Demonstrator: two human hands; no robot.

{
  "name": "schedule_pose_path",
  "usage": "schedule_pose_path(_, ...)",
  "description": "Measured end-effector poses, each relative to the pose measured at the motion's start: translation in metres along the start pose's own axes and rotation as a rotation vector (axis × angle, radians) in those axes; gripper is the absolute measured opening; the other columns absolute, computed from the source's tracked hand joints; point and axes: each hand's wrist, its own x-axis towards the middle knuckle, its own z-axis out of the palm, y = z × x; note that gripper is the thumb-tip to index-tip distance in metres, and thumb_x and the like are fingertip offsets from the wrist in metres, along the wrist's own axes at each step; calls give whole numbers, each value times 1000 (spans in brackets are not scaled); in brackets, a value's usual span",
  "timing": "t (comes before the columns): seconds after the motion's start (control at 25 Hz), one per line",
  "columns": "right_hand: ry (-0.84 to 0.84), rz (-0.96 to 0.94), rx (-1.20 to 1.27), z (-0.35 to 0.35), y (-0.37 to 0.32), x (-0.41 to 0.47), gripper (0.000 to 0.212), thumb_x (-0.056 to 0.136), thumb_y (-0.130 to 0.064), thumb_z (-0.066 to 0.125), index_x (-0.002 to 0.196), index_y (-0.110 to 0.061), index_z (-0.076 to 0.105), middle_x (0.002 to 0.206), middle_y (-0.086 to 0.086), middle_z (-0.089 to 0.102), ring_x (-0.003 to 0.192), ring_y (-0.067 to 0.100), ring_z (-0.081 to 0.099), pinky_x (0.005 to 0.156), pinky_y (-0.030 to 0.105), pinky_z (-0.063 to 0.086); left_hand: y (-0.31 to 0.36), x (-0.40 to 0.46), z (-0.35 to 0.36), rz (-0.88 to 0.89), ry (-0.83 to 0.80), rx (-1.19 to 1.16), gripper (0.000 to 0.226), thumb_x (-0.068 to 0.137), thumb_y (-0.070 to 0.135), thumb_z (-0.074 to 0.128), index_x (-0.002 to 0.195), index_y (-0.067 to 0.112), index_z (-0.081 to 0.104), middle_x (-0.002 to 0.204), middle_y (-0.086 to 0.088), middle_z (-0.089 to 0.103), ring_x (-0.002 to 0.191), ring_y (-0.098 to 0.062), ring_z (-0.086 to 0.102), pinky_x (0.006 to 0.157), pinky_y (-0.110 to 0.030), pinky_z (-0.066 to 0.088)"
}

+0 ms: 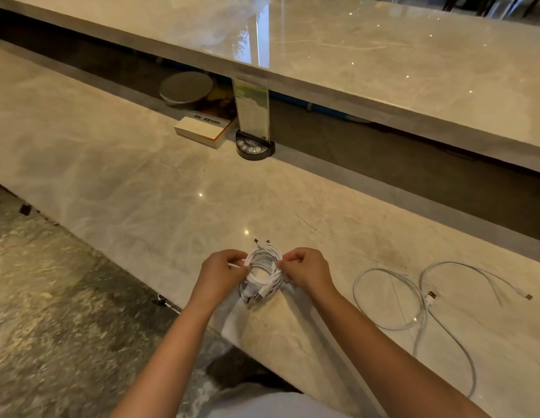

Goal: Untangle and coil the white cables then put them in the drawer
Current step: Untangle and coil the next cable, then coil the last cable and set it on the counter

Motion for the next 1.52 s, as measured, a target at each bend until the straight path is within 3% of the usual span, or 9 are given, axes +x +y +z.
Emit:
schedule_pose_path(0.12,35,-64,-92,5,12,-2,4,75,-22,72,76,-19,70,78,-2,67,76,14,63,70,28,49,-8,-3,6,45,-15,93,21,78,8,66,98,12,72,84,1,67,72,-7,60,66,-18,49)
schedule_pose_path(0.24,54,-117,-89,8,14,-3,5,76,-18,71,79,-14,70,77,-2,66,71,8,59,62,21,44,-11,-4,8,83,-12,123,22,80,8,63,98,15,72,85,4,67,71,0,57,59,-8,40)
schedule_pose_path(0.68,66,-310,-256,0,16,-5,19,82,-29,65,93,-14,69,91,1,67,80,12,60,67,24,44,-3,-2,6,231,21,483,37,90,27,54,125,17,56,115,-6,60,99,-20,59,78,-32,48)
schedule_pose_path(0.92,400,-657,-738,-57,59,-27,22,76,-24,66,93,-11,69,92,8,67,86,27,63,64,35,52,43,-19,70,898,141,541,28,81,17,57,106,7,67,95,-11,69,81,-27,67,64,-31,53)
schedule_pose_path(1.08,528,-489,-922,-113,118,-55,36,65,-15,78,99,-11,67,107,15,67,100,34,63,77,42,52,45,-30,138,1104,-86,597,43,72,20,66,114,10,63,112,-15,67,101,-31,65,84,-42,53)
schedule_pose_path(1.16,590,-386,-968,-134,140,-70,42,59,-13,82,98,-12,67,107,15,67,98,34,64,71,40,54,43,-36,163,1168,-189,679,52,61,21,78,111,14,64,114,-12,67,105,-26,65,86,-46,51)
schedule_pose_path(1.28,589,-348,-906,-147,162,-78,43,55,-7,83,95,-9,69,110,21,66,92,35,66,66,39,55,40,-36,187,1202,-292,628,31,58,15,77,88,12,68,96,-8,70,88,-24,66,69,-36,54)
schedule_pose_path(1.36,578,-372,-831,-147,171,-81,41,59,-3,81,98,-5,69,114,25,64,98,37,65,72,41,56,40,-30,192,1196,-339,576,14,61,4,70,73,8,62,76,-6,62,69,-20,57,50,-24,38)
schedule_pose_path(1.52,581,-352,-715,-145,178,-86,32,66,1,76,97,-5,69,116,22,63,101,37,63,73,43,56,46,-25,190,1237,-372,649,28,51,-4,78,65,10,58,65,-4,57,58,-20,54,40,-26,37)
